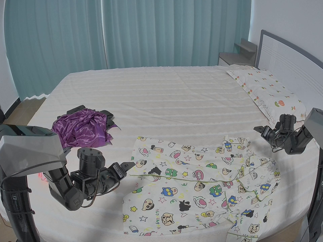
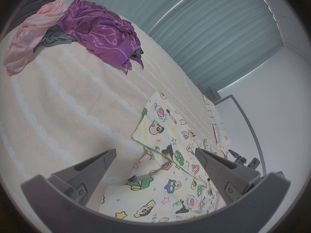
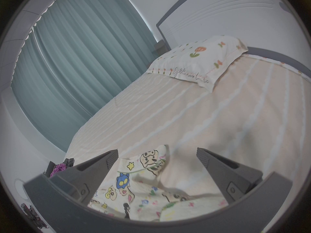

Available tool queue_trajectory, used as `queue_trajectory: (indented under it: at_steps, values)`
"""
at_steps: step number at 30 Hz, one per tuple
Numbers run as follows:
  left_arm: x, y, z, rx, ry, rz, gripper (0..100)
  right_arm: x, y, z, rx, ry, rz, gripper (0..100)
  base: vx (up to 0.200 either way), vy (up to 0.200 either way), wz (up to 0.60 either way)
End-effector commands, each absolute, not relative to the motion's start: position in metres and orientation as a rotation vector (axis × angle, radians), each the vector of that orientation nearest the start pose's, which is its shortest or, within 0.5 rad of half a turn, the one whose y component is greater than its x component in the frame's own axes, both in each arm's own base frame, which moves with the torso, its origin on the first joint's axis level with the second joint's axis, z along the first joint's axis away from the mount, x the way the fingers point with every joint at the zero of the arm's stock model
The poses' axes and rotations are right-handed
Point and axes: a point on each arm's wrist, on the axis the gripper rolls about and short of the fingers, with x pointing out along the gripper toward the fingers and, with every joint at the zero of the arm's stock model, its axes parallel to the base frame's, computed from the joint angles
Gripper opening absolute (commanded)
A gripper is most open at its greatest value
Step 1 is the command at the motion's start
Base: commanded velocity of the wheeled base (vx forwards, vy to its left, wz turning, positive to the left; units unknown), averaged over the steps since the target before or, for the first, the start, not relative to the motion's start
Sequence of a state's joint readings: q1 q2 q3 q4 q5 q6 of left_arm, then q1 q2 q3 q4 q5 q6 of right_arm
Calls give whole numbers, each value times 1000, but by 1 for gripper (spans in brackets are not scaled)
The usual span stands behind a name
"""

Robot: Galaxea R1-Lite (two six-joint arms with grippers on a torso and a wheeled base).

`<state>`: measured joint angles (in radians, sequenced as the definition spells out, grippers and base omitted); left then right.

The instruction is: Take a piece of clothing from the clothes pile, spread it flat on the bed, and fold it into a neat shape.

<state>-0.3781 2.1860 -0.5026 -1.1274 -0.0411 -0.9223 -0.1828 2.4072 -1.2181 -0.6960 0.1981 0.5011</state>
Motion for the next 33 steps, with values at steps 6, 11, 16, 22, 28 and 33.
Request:
queue_trajectory:
  at_steps: [6,11,16,22,28,33]
  values:
    - [288,-115,4,-797,707,-113,100,473,-62,-36,608,613,-79,100,0,0,0]
    - [287,-114,4,-798,705,-113,100,475,-54,-41,613,644,-46,100,0,0,0]
    - [287,-114,3,-795,708,-112,100,483,-50,-42,609,646,-36,0,0,0,0]
    - [288,-114,3,-798,707,-108,100,490,-53,-34,613,607,-25,0,0,0,0]
    - [290,-112,4,-799,697,-104,100,502,-66,-13,714,485,-41,0,0,0,0]
    - [290,-112,4,-801,694,-101,100,509,-72,-2,758,369,-30,0,0,0,0]
